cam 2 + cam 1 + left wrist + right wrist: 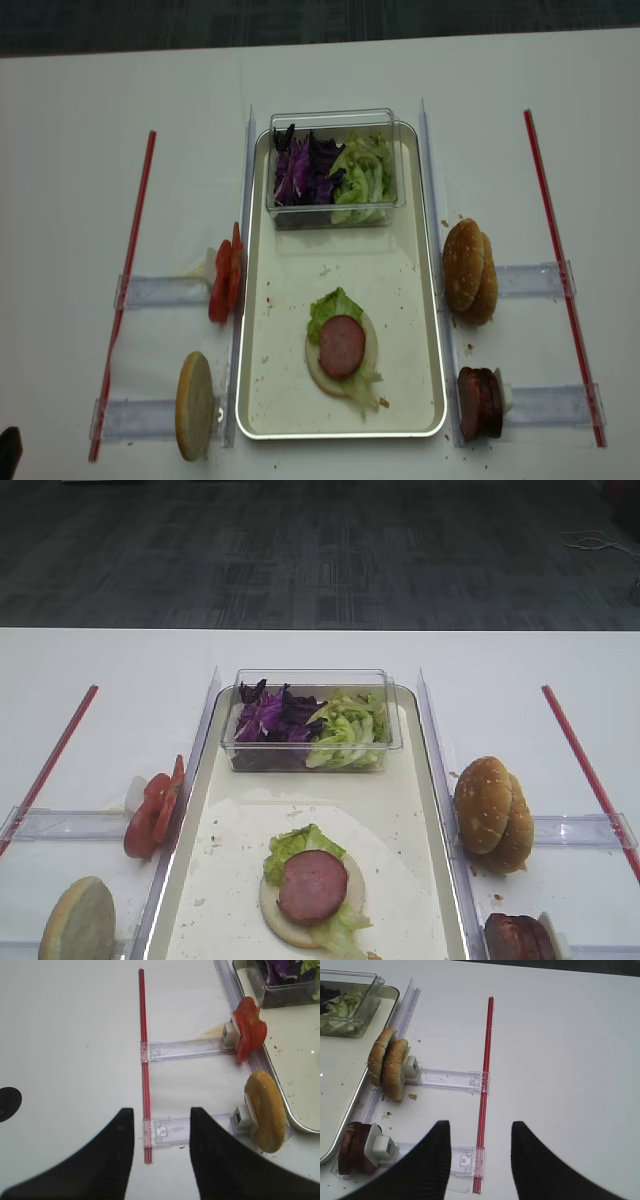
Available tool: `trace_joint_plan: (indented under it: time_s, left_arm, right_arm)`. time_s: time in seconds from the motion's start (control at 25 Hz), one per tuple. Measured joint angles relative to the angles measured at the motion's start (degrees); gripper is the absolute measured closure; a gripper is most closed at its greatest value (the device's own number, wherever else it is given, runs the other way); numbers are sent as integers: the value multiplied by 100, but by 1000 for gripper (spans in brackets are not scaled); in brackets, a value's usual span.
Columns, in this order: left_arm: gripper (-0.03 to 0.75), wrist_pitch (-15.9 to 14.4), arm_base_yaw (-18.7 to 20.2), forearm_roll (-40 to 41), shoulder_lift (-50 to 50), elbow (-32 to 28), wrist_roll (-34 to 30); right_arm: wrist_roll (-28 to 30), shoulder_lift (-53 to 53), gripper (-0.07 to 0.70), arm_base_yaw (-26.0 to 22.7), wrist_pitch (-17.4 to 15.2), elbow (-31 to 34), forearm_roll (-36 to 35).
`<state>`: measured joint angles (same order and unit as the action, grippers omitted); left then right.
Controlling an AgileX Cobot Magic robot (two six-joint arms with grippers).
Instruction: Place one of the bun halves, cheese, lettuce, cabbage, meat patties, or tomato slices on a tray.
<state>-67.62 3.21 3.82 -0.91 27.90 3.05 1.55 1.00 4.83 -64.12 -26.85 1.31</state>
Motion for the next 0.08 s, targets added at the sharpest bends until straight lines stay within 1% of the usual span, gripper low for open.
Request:
trace_joint_plan:
  time_s: [0.08]
  left_arm:
    - [431,0,0,0,0,0,0]
  right_arm:
    - [0,0,328,0,0,0,0]
